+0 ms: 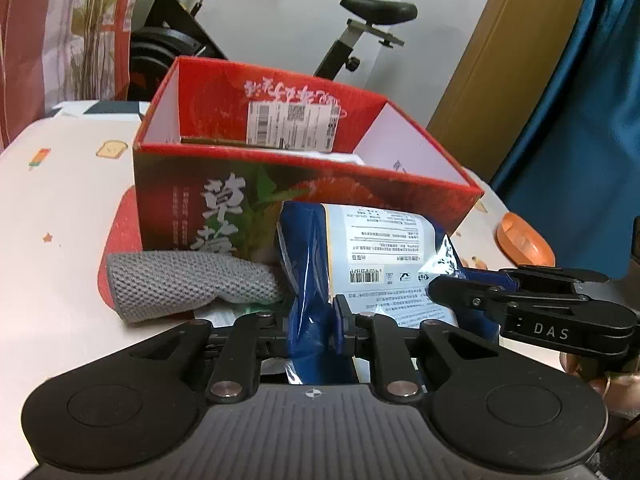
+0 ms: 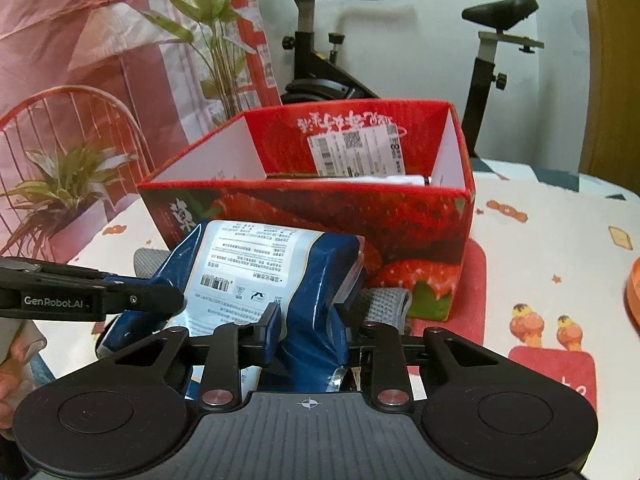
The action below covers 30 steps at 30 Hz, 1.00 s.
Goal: Organize soft objects
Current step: 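Lift the blue-and-white packet with the left gripper over the box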
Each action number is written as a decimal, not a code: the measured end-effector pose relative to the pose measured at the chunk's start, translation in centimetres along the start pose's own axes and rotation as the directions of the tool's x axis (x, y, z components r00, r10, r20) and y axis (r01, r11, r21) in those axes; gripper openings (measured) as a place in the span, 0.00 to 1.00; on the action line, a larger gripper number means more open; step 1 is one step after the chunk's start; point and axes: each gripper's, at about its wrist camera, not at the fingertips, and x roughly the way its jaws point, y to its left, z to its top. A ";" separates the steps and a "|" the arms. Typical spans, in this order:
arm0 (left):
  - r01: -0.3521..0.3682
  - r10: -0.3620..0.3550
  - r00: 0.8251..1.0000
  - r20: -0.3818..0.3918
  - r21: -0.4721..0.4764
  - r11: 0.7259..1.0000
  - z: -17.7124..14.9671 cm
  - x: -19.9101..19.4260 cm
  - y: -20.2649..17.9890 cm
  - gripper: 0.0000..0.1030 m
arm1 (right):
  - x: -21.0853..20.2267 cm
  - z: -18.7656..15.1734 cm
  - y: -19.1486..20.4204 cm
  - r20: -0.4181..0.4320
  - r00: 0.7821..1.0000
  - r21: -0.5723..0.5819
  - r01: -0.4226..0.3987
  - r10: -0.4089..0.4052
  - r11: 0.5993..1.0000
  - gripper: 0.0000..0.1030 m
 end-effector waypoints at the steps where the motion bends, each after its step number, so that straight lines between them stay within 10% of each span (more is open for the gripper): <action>1: 0.000 0.000 1.000 0.010 0.002 1.000 0.0 -0.3 0.0 0.18 | -0.2 0.1 0.1 0.007 1.000 -0.003 -0.002 0.002 1.000 0.24; 15: 0.028 -0.035 0.983 0.181 0.042 0.999 3.1 -4.7 -1.0 0.17 | -3.6 3.5 1.5 0.127 0.991 -0.069 -0.043 0.052 0.997 0.20; 30: -0.029 -0.003 0.964 0.267 0.116 0.993 13.1 -2.3 -1.2 0.17 | -1.7 14.7 1.2 0.206 0.977 -0.186 -0.008 0.047 0.982 0.18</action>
